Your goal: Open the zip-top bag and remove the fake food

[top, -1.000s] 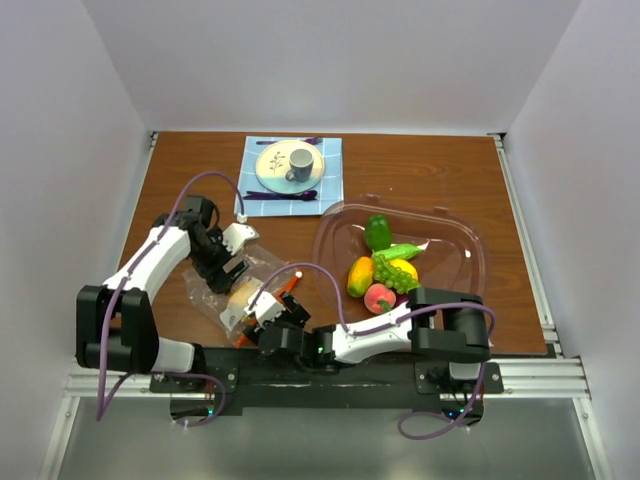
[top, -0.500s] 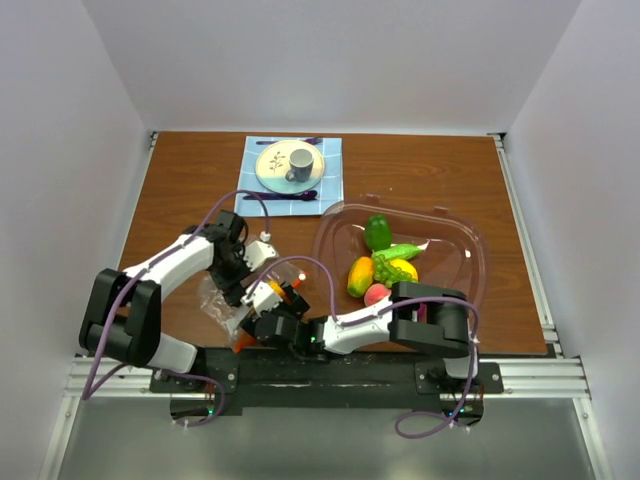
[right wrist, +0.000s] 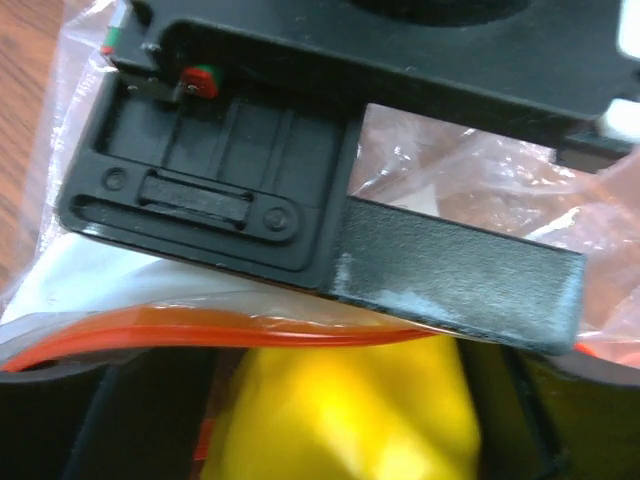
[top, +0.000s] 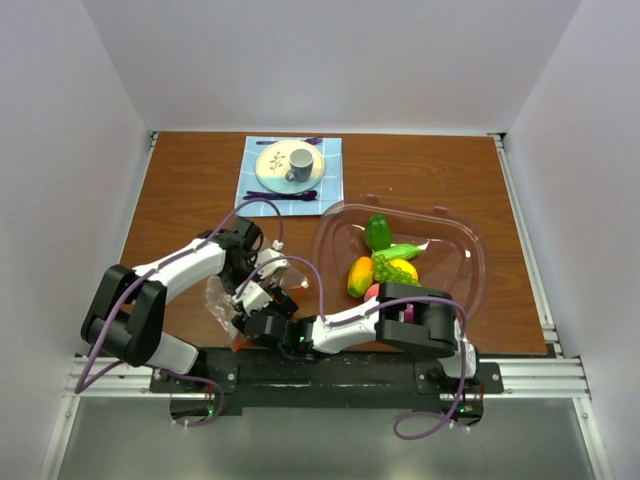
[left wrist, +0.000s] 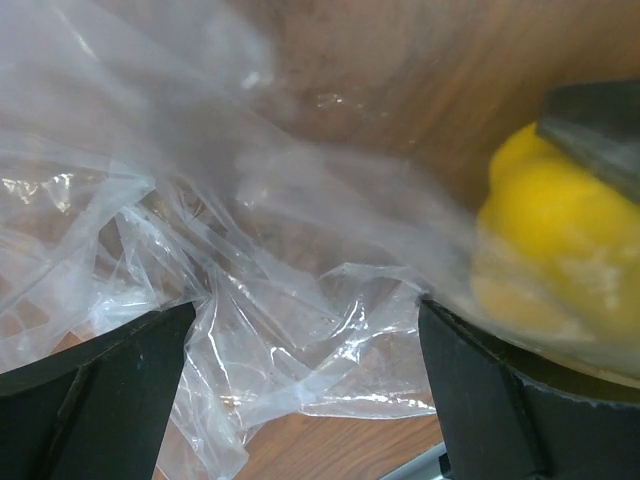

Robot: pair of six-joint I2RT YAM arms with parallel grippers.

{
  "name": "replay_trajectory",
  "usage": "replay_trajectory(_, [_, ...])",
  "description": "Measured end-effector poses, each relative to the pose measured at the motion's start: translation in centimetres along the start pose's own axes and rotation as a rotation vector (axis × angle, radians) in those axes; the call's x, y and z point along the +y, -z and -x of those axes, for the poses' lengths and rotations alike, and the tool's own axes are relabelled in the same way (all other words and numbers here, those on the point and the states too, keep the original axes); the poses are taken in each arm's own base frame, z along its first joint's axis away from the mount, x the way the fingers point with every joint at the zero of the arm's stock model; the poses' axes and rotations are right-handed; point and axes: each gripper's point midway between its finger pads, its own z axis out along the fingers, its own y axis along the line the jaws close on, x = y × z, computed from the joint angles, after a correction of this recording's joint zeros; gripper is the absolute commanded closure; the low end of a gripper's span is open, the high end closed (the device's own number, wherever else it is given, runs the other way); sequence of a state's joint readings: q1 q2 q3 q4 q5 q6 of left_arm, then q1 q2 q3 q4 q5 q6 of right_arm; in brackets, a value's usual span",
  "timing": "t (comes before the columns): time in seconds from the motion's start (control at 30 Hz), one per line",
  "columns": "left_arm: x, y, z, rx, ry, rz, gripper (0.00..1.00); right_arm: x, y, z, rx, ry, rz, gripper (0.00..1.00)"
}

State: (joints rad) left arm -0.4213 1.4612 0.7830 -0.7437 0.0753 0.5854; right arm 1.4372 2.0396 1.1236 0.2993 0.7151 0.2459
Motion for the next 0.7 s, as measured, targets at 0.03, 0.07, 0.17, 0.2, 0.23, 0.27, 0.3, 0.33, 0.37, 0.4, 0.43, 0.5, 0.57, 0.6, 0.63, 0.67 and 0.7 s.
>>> replay_trajectory(0.03, [0.0, -0.1, -0.2, 0.004, -0.001, 0.004, 0.0, -0.1, 0.0, -0.1, 0.002, 0.004, -0.001, 0.38])
replay_trajectory(0.07, [0.0, -0.2, -0.5, 0.009, 0.0, 0.011, 0.0, -0.1, 0.1, -0.1, 0.003, 0.001, -0.001, 0.48])
replay_trajectory(0.17, [0.0, -0.2, -0.8, 0.005, 0.0, 0.03, 0.0, -0.4, 0.5, -0.5, 0.008, -0.006, 0.005, 0.58])
replay_trajectory(0.2, [0.0, -0.2, -0.8, 0.002, 0.0, 0.036, 0.0, -0.7, 0.8, -0.7, 0.01, -0.009, 0.007, 0.64])
replay_trajectory(0.23, [0.1, -0.2, -0.9, -0.002, 0.001, 0.041, 0.0, -1.0, 1.2, -0.9, 0.015, -0.01, 0.008, 0.68])
replay_trajectory(0.27, [0.1, -0.1, -0.9, -0.004, 0.003, 0.046, 0.0, -1.4, 1.7, -1.1, 0.021, -0.009, 0.008, 0.72])
replay_trajectory(0.3, [0.2, -0.1, -1.0, -0.003, 0.008, 0.051, 0.0, -1.8, 2.1, -1.3, 0.027, -0.008, 0.01, 0.8])
replay_trajectory(0.33, [0.2, -0.1, -1.0, -0.001, 0.016, 0.054, 0.0, -2.0, 2.5, -1.4, 0.032, -0.007, 0.013, 0.85])
replay_trajectory(0.37, [0.2, -0.1, -1.1, 0.001, 0.025, 0.058, 0.0, -2.3, 3.0, -1.6, 0.039, -0.006, 0.02, 0.89])
replay_trajectory(0.4, [0.4, -0.1, -1.2, 0.005, 0.033, 0.063, 0.0, -2.6, 3.5, -1.5, 0.042, -0.007, 0.026, 0.91])
replay_trajectory(0.43, [0.5, -0.1, -1.2, 0.009, 0.045, 0.067, 0.0, -2.9, 4.2, -1.2, 0.041, -0.01, 0.036, 0.96])
replay_trajectory(0.5, [1.1, 0.0, -1.3, 0.018, 0.076, 0.081, 0.0, -3.3, 5.6, 0.1, 0.023, -0.026, 0.057, 0.97])
replay_trajectory(0.57, [1.9, 0.1, -1.2, 0.025, 0.109, 0.1, 0.0, -3.8, 7.3, 2.2, -0.01, -0.05, 0.081, 0.94])
replay_trajectory(0.6, [2.3, 0.2, -1.0, 0.025, 0.121, 0.109, 0.0, -4.1, 8.2, 3.4, -0.033, -0.069, 0.09, 0.92])
replay_trajectory(0.63, [2.8, 0.3, -0.8, 0.025, 0.138, 0.123, 0.0, -4.6, 9.3, 4.8, -0.061, -0.088, 0.099, 0.85])
replay_trajectory(0.67, [3.3, 0.4, -0.4, 0.018, 0.154, 0.137, 0.0, -5.3, 10.4, 6.3, -0.088, -0.106, 0.103, 0.82])
replay_trajectory(0.7, [3.9, 0.5, 0.1, 0.007, 0.172, 0.149, 0.0, -6.1, 11.5, 7.7, -0.119, -0.128, 0.103, 0.78])
